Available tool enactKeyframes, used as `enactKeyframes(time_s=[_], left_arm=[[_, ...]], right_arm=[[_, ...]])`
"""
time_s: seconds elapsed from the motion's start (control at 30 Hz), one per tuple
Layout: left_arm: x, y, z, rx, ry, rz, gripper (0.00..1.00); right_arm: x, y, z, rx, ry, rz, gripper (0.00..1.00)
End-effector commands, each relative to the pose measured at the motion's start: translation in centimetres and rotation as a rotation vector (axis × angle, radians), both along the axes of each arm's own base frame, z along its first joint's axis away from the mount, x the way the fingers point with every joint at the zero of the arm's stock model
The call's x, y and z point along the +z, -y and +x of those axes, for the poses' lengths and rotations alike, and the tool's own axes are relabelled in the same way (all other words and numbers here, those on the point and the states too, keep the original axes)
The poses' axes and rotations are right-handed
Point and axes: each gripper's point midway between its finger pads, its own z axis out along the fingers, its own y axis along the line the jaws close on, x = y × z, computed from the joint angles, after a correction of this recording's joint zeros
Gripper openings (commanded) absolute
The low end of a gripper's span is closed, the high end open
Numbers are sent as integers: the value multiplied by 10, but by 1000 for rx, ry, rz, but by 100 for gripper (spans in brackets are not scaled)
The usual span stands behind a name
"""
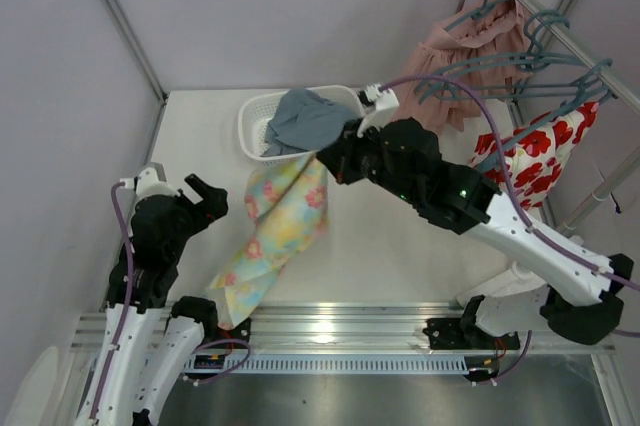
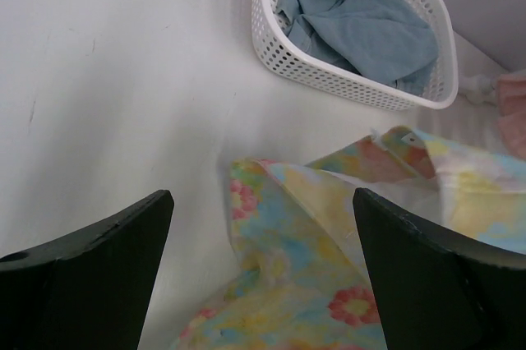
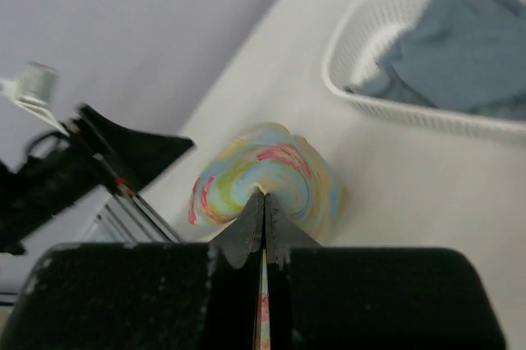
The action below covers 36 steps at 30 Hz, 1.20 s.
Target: Place the skirt on the hanger
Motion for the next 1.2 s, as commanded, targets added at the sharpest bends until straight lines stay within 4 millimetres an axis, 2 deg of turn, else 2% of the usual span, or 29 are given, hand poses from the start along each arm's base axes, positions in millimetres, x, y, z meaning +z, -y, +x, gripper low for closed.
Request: enactKeyframes(time_s=[0.0, 0.03, 0.07, 0.1, 0.13, 0.17, 0.2, 0.23, 0.27, 0.3, 0.37, 0.4, 0.43, 0.47, 0.53, 0.57, 0.63, 0.67, 0.7, 0.77, 0.87, 0.9, 0.97, 1.0, 1.03, 1.07, 1.13, 1.17], left_arm=[[2, 1, -5, -46, -13, 42, 97], [1, 3, -4, -59, -10, 41, 97], [-4, 6, -3, -76, -19, 40, 97], [-4, 10, -3, -99, -19, 35, 94], [-7, 15, -3, -122, -30, 26, 92], [-10, 21, -4, -152, -33, 13, 90], [-13, 33, -7, -207, -36, -27, 87], [-7, 40, -6, -231, 2, -53, 86], [-25, 47, -7, -253, -24, -67, 83], [-27, 58, -10, -288, -25, -93, 82], [-38, 65, -9, -294, -42, -98, 82], [-59, 78, -15, -335, -94, -109, 82], [-67, 82, -11, -332, -111, -103, 82], [-81, 94, -13, -363, -132, -115, 82], [-93, 102, -10, -367, -157, -108, 83], [-98, 112, -6, -394, -167, -101, 84], [-103, 119, 0, -401, -183, -73, 84], [-113, 125, 1, -422, -222, -38, 85], [-105, 133, 8, -437, -197, -30, 85], [-110, 145, 11, -484, -208, 19, 86], [-121, 163, 19, -536, -248, 82, 86], [-130, 169, 22, -546, -280, 108, 85], [-129, 183, 28, -576, -284, 135, 85], [-141, 186, 28, -586, -322, 161, 85], [-145, 188, 28, -588, -341, 178, 85], [-134, 199, 33, -601, -316, 182, 85], [-145, 204, 36, -605, -348, 211, 84], [-139, 211, 41, -610, -335, 205, 84]], right_arm=[[-41, 58, -10, -102, -96, -28, 0], [-93, 75, -7, -144, -177, -105, 0], [-110, 87, -11, -174, -235, -90, 0], [-112, 101, -22, -161, -245, -58, 0], [-130, 117, -22, -199, -275, -75, 0], [-158, 129, -26, -233, -328, -100, 0], [-158, 142, -32, -255, -328, -82, 0], [-171, 156, -34, -290, -357, -111, 0], [-182, 163, -37, -311, -382, -126, 0], [-186, 170, -40, -328, -396, -131, 0], [-193, 181, -46, -352, -415, -141, 0], [-196, 184, -51, -352, -426, -138, 0], [-197, 185, -51, -356, -431, -135, 0], [-198, 186, -52, -360, -431, -130, 0], [-198, 188, -52, -367, -434, -134, 0], [-198, 190, -51, -380, -431, -138, 0], [-198, 195, -51, -400, -436, -157, 0], [-199, 196, -50, -410, -437, -164, 0], [-201, 198, -51, -413, -439, -171, 0], [-201, 200, -50, -427, -439, -167, 0], [-203, 204, -51, -440, -441, -175, 0], [-205, 207, -51, -450, -441, -185, 0], [-206, 208, -51, -452, -444, -192, 0], [-208, 210, -52, -455, -448, -199, 0], [-208, 210, -52, -458, -450, -201, 0], [-209, 210, -51, -459, -450, -201, 0], [-210, 210, -50, -464, -449, -199, 0], [-211, 210, -49, -465, -448, -200, 0]])
